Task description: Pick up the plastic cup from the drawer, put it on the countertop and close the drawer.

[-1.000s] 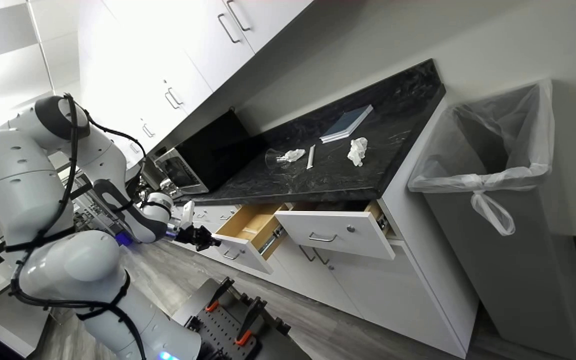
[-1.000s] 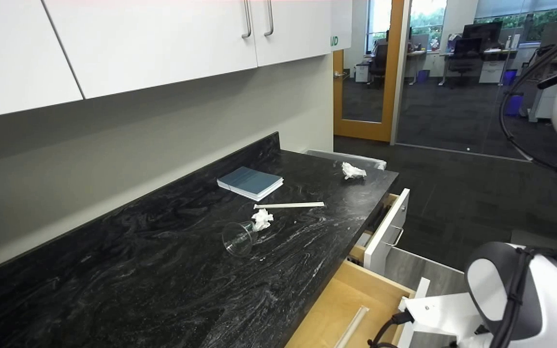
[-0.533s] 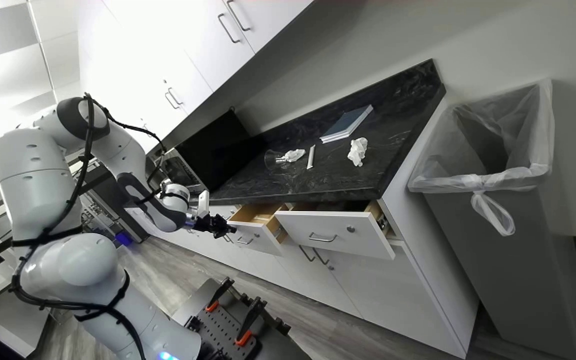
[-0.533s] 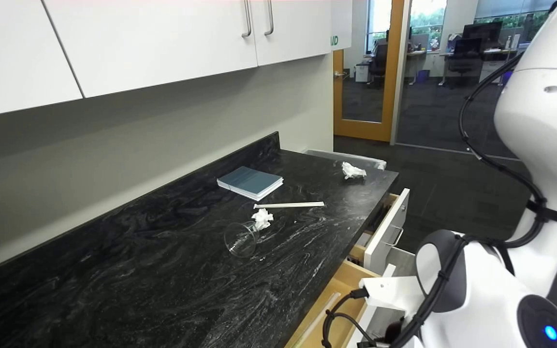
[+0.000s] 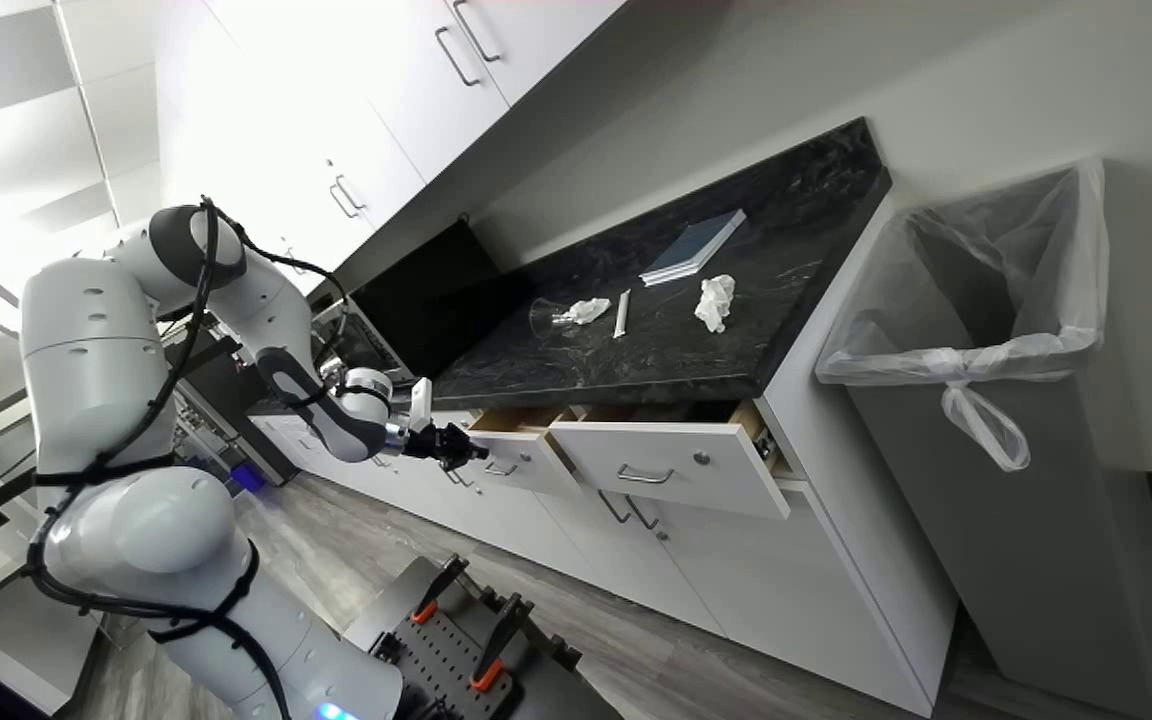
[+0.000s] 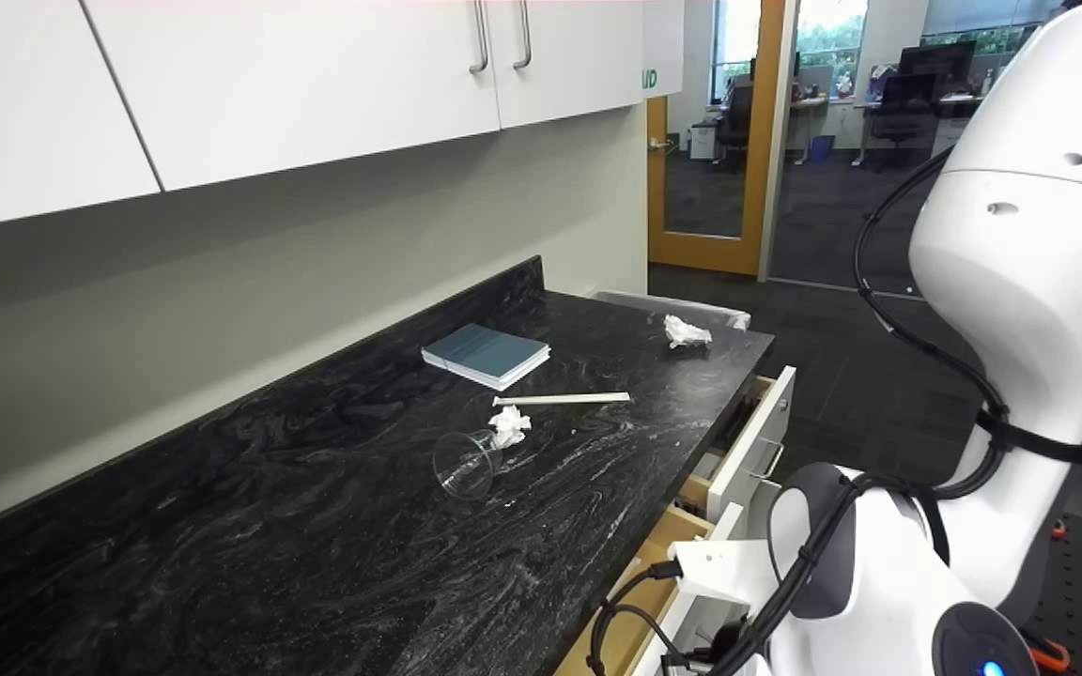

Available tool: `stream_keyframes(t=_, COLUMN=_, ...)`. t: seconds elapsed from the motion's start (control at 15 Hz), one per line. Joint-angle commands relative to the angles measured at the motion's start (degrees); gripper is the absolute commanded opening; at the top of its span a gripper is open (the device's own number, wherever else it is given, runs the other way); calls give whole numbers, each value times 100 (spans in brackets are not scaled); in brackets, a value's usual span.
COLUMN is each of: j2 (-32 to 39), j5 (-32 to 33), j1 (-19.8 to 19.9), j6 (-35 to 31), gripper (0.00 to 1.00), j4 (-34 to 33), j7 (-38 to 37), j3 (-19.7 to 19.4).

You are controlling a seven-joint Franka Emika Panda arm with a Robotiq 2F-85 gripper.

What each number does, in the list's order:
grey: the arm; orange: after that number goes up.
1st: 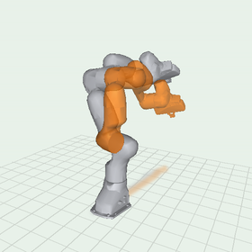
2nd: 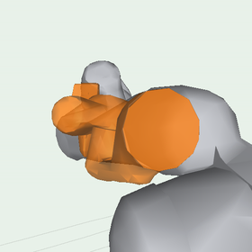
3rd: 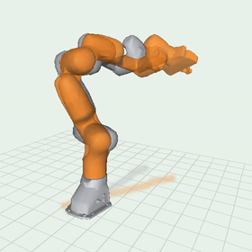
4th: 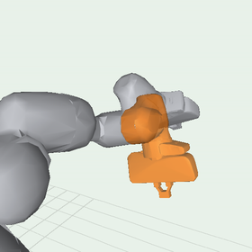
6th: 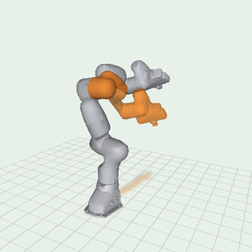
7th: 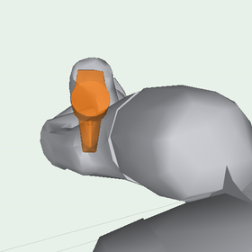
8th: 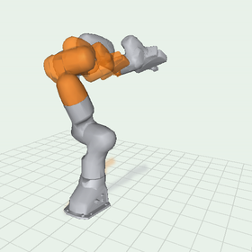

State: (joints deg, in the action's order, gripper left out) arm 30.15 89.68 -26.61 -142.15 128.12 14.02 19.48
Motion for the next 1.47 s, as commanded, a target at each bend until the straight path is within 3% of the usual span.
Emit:
stream_keyframes(t=0.0, j2=-264, j5=90, j1=-142, j6=594, gripper=0, j4=47, j7=-231, j3=161)
stream_keyframes(t=1.07, j2=-175, j5=143, j1=-64, j6=924, gripper=0, j4=-231, j7=-783, j3=89)
stream_keyframes(t=1.2, j2=-431, j5=-18, j1=-118, j6=994, gripper=0, j4=-18, j7=-924, j3=227)
stream_keyframes(t=1.4, j2=-1197, j5=-1088, j1=-84, j6=1166, gripper=0, j4=499, j7=-884, j3=652)
